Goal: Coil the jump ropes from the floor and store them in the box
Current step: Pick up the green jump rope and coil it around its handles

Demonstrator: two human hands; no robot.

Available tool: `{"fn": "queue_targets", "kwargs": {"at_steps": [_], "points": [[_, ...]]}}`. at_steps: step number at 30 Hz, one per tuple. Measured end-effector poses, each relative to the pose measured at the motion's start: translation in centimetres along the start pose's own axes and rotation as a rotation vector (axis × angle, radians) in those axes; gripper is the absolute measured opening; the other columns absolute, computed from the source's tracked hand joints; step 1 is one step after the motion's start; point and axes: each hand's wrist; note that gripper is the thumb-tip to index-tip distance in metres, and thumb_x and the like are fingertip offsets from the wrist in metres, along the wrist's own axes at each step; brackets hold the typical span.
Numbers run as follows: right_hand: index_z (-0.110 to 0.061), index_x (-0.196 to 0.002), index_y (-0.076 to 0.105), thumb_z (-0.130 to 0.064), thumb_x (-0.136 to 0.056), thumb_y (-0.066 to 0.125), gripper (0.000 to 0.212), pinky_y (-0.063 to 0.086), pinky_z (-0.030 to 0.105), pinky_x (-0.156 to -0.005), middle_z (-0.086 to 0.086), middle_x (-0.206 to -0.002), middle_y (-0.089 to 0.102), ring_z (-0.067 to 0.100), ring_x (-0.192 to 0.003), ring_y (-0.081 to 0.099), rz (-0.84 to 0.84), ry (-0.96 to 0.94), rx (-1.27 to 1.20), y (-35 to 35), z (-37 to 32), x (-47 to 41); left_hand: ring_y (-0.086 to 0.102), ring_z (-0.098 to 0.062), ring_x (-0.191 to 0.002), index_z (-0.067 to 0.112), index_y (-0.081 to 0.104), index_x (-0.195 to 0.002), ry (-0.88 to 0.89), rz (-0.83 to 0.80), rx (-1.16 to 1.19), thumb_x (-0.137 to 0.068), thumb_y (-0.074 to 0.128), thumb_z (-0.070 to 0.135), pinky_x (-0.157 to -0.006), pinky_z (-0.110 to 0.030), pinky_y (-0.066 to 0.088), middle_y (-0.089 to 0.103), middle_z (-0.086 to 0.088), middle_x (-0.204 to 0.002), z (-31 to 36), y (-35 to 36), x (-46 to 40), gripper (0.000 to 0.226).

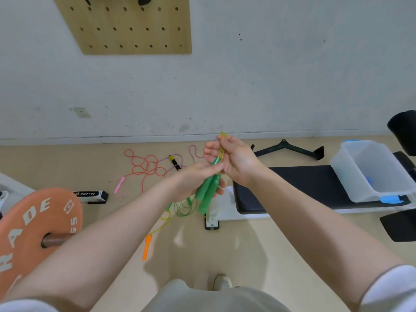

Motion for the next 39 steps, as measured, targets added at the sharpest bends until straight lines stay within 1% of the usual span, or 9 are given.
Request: {"fn": "queue_targets", "kwargs": {"at_steps": [5, 11, 17, 24, 28, 30, 33, 35, 39], "points": [[-0.01, -0.086, 0.05, -0.01, -0.098, 0.042, 0.014, 0.05, 0.032, -0.089, 0.004, -0.079, 0.074, 0.018, -0.088, 0.066, -0.02, -0.021, 0.122, -1.9, -1.2, 0.2, 0.066, -0.024, -0.073, 0.005, 0.053, -0.111, -0.035, -0.064, -0.005, -0.099, 0.038, 0.035, -0.078, -0.04, 0.053, 0.065, -0.011, -0.084, 0.1, 0.9, 0.0, 0.037], [-0.004, -0.094, 0.054, -0.012, -0.1, 0.036, 0.021, 0.059, 0.027, -0.068, 0.008, -0.078, 0.073, 0.021, -0.086, 0.067, 0.048, 0.003, -0.079, -3.2, -2.1, 1.1, 0.066, -0.025, -0.079, 0.009, 0.055, -0.111, -0.008, -0.135, -0.009, -0.098, 0.043, 0.022, -0.087, -0.043, 0.052, 0.067, -0.013, -0.091, 0.2, 1.9, -0.3, 0.023], [-0.002, -0.097, 0.052, -0.015, -0.103, 0.026, 0.03, 0.046, 0.038, -0.092, 0.021, -0.126, 0.056, 0.033, -0.122, 0.052, 0.153, -0.008, -0.143, -4.2, -2.7, 0.9, 0.065, -0.023, -0.07, 0.015, 0.058, -0.107, -0.001, -0.156, -0.038, -0.097, 0.047, 0.016, -0.07, -0.035, 0.055, 0.064, -0.008, -0.084, -0.6, 3.1, -1.0, 0.015], [-0.003, -0.096, 0.051, -0.013, -0.103, 0.027, 0.027, 0.047, 0.037, -0.092, 0.015, -0.103, 0.062, 0.031, -0.109, 0.057, 0.198, 0.022, -0.068, -5.5, -2.9, 0.7, 0.064, -0.02, -0.069, 0.004, 0.051, -0.115, -0.054, -0.105, -0.176, -0.097, 0.048, 0.019, -0.075, -0.041, 0.051, 0.064, -0.004, -0.083, -1.0, 3.2, -1.3, 0.023], [-0.006, -0.109, 0.052, -0.017, -0.099, 0.035, 0.022, 0.051, 0.031, -0.069, 0.019, -0.088, 0.065, 0.028, -0.075, 0.061, 0.341, 0.103, 0.856, -5.9, -2.8, 0.5, 0.058, -0.018, -0.064, 0.003, 0.051, -0.106, -0.018, -0.046, -0.219, -0.098, 0.045, 0.016, -0.064, -0.033, 0.046, 0.056, -0.002, -0.077, -0.8, 3.2, -1.3, 0.016], [0.0, -0.109, 0.054, -0.011, -0.097, 0.035, 0.025, 0.042, 0.032, -0.074, 0.023, -0.106, 0.06, 0.033, -0.093, 0.058, 0.383, -0.083, 1.409, -6.7, -2.6, 0.5, 0.056, -0.016, -0.064, -0.004, 0.051, -0.106, 0.004, -0.026, -0.315, -0.099, 0.044, 0.015, -0.062, -0.031, 0.044, 0.054, -0.004, -0.078, -0.4, 2.9, -1.2, 0.021], [-0.001, -0.126, 0.05, 0.01, -0.088, 0.033, 0.043, 0.03, 0.015, -0.089, 0.019, -0.128, 0.047, 0.028, -0.12, 0.045, 0.169, -0.389, 1.527, -7.2, -2.1, 0.7, 0.056, -0.014, -0.063, -0.003, 0.05, -0.103, 0.051, -0.002, -0.408, -0.098, 0.044, 0.012, -0.057, -0.024, 0.046, 0.055, -0.003, -0.078, 0.3, 2.5, -0.9, 0.017], [-0.004, -0.126, 0.052, 0.017, -0.082, 0.035, 0.052, 0.028, 0.001, -0.088, 0.013, -0.13, 0.05, 0.016, -0.123, 0.044, -0.085, -0.336, 1.385, -6.8, -2.0, 1.0, 0.055, -0.011, -0.063, 0.004, 0.048, -0.096, 0.109, 0.013, -0.42, -0.099, 0.042, 0.009, -0.056, -0.021, 0.045, 0.054, -0.002, -0.077, 0.8, 2.2, -0.6, 0.008], [-0.014, -0.089, 0.061, 0.003, -0.093, 0.044, 0.024, 0.045, 0.016, -0.078, 0.003, -0.072, 0.058, 0.004, -0.065, 0.055, -0.307, -0.149, 1.067, -5.8, -2.0, 1.5, 0.056, -0.004, -0.058, 0.005, 0.05, -0.09, 0.228, 0.114, -0.431, -0.099, 0.042, 0.011, -0.056, -0.022, 0.044, 0.054, -0.001, -0.074, 1.3, 1.4, -0.5, 0.013]]}}
Point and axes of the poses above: each hand's wrist, its own x-axis away from the middle knuckle, its own y-axis out of the palm, z = x × y
